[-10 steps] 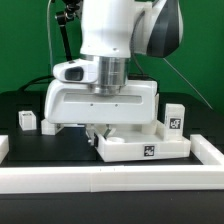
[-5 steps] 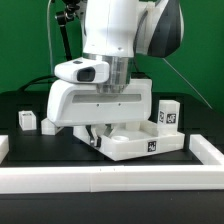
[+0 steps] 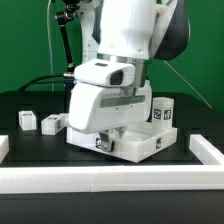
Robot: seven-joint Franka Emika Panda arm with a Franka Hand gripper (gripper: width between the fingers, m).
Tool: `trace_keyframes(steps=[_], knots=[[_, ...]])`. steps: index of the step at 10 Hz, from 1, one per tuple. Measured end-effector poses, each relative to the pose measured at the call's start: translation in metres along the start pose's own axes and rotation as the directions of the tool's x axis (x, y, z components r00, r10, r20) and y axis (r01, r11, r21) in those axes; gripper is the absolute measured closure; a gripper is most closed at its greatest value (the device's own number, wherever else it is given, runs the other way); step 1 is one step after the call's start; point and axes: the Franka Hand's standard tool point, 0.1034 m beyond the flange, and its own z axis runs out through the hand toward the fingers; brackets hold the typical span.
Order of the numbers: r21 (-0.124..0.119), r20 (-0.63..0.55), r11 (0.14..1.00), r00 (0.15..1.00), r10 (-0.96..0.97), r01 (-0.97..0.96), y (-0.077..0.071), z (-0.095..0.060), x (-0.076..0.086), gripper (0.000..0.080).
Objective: Assemble square table
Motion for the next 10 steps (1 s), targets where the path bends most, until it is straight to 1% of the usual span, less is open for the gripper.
trace_keyframes(steps=[1, 4, 5, 6, 7, 8, 9, 10], knots=[[-0.002, 0.005, 0.998, 0.998, -0.066, 0.066, 0.002, -0.001, 0.003, 0.0736], [-0.005, 0.021, 0.978, 0.978, -0.208, 0.208, 0.004, 0.000, -0.003, 0.0736], [-0.005, 0.030, 0.960, 0.960, -0.279, 0.280, 0.005, 0.001, -0.005, 0.0736], [-0.005, 0.030, 0.969, 0.968, -0.247, 0.248, 0.004, 0.001, -0.004, 0.0736], [-0.004, 0.032, 0.961, 0.961, -0.276, 0.276, 0.002, 0.001, 0.005, 0.0736], [-0.004, 0.034, 0.946, 0.945, -0.324, 0.325, 0.001, -0.001, 0.026, 0.0736], [-0.013, 0.030, 0.932, 0.931, -0.363, 0.363, 0.000, 0.000, 0.047, 0.0736], [-0.016, 0.024, 0.931, 0.931, -0.364, 0.364, 0.000, -0.001, 0.055, 0.0736]])
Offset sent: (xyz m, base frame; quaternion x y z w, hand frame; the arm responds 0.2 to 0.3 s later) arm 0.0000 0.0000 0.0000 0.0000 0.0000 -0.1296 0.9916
